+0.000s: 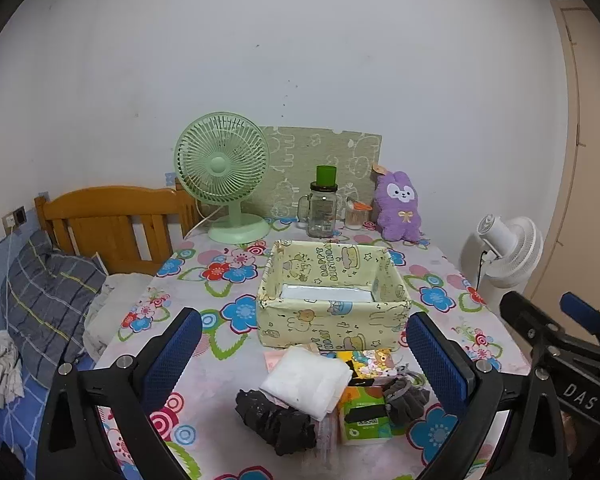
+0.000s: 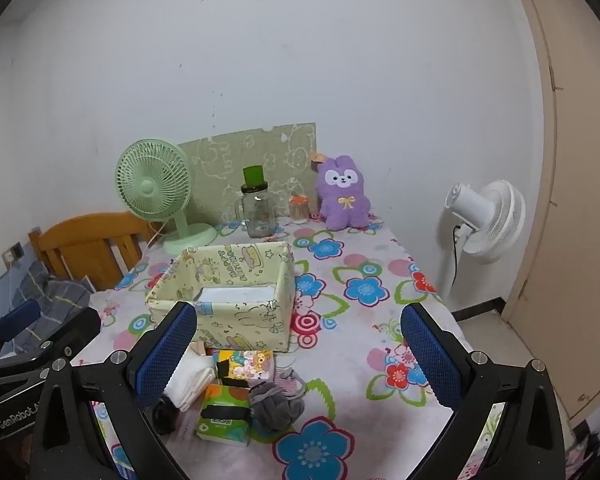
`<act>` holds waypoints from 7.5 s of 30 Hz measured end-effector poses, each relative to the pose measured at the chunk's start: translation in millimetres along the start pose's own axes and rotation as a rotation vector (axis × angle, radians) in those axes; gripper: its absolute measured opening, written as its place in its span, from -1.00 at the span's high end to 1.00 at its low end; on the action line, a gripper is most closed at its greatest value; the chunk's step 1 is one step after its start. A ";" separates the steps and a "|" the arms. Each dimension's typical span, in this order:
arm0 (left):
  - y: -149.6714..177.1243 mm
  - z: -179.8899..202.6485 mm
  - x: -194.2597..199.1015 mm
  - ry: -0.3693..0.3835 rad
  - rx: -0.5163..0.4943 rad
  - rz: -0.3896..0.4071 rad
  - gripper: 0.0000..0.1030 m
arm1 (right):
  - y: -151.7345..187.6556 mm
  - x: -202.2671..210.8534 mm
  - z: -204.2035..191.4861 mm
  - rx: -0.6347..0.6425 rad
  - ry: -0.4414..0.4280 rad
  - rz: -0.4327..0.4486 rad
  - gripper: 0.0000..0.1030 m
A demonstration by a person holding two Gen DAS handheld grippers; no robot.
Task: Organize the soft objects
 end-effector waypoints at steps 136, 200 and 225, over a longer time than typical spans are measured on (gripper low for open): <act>115.5 -24.1 -114.2 -0.078 -0.044 -0.324 -0.41 | 100.1 -110.4 -55.5 0.023 -0.187 -0.305 -0.57; 44.7 7.6 -87.8 0.030 -0.009 -0.250 0.80 | 12.7 -77.8 -73.2 0.029 -0.220 -0.160 0.38; 1.2 30.8 -91.2 0.049 -0.014 -0.182 0.80 | -34.9 -77.7 -58.2 0.024 -0.216 -0.079 0.37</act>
Point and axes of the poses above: each gripper's, at about its wrist camera, not at the fingertips, and x roughly against the way its jaws point, z to its right, y to its underside, the point moved 10 cm from there along -x, roughly the way its jaws point, and after that the axes turned 15 degrees about x, right-handed, at the moved point
